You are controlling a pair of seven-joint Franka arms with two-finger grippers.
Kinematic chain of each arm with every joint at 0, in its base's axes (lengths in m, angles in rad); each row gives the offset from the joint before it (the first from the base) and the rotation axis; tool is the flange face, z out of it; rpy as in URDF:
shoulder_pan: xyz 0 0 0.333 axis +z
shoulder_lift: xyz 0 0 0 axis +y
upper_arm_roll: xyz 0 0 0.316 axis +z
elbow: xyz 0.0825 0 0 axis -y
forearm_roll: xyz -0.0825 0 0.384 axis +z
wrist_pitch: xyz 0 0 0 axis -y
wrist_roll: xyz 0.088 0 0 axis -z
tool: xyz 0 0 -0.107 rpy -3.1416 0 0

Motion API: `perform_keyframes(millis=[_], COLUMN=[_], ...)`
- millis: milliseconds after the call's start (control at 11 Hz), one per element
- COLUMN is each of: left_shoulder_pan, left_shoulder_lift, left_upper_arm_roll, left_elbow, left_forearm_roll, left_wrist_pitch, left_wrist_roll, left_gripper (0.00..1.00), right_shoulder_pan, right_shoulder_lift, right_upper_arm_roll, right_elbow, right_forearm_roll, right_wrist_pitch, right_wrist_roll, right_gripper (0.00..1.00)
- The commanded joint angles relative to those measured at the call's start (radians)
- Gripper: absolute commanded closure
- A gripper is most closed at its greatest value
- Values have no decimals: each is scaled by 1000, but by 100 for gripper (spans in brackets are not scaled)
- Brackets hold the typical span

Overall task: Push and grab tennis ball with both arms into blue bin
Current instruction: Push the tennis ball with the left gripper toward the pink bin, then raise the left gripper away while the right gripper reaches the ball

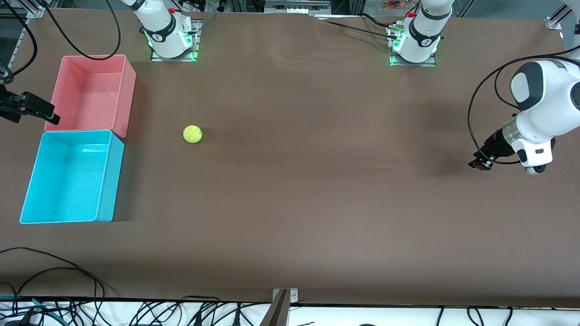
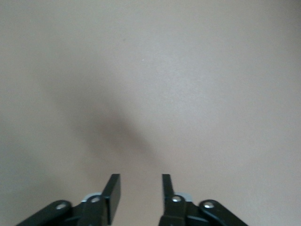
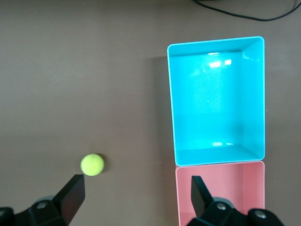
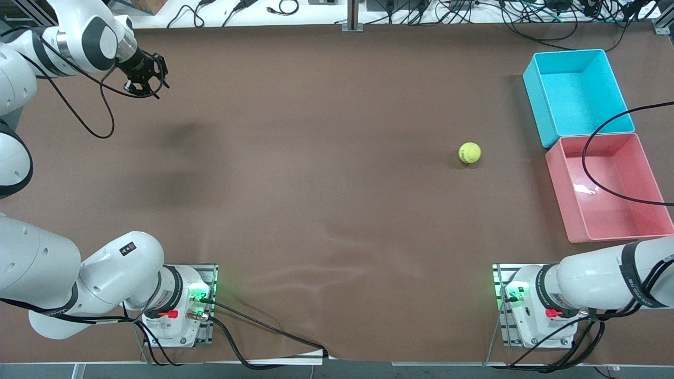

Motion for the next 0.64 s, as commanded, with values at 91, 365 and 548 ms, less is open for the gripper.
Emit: perform_keyframes(millis=[91, 365, 548], left_shoulder_pan=[19, 35, 20], left_shoulder_lift=[-8, -7, -17], left_upper_arm_roll=[-11, -7, -7], left_elbow=[105, 184, 229], left_forearm_roll=[6, 5, 12], left_wrist_pitch=[-142, -240, -289], left_wrist_roll=[312, 672, 719], left_gripper=[0, 0, 0], right_shoulder_pan=[-2, -4, -6], right_shoulder_lift=[10, 10, 13], right_upper_arm_roll=[3, 3, 1], right_elbow=[22, 24, 21], right_forearm_roll=[2, 0, -1], right_wrist_pitch=[-23, -23, -24], right_wrist_roll=[9, 3, 3], right_gripper=[0, 0, 0])
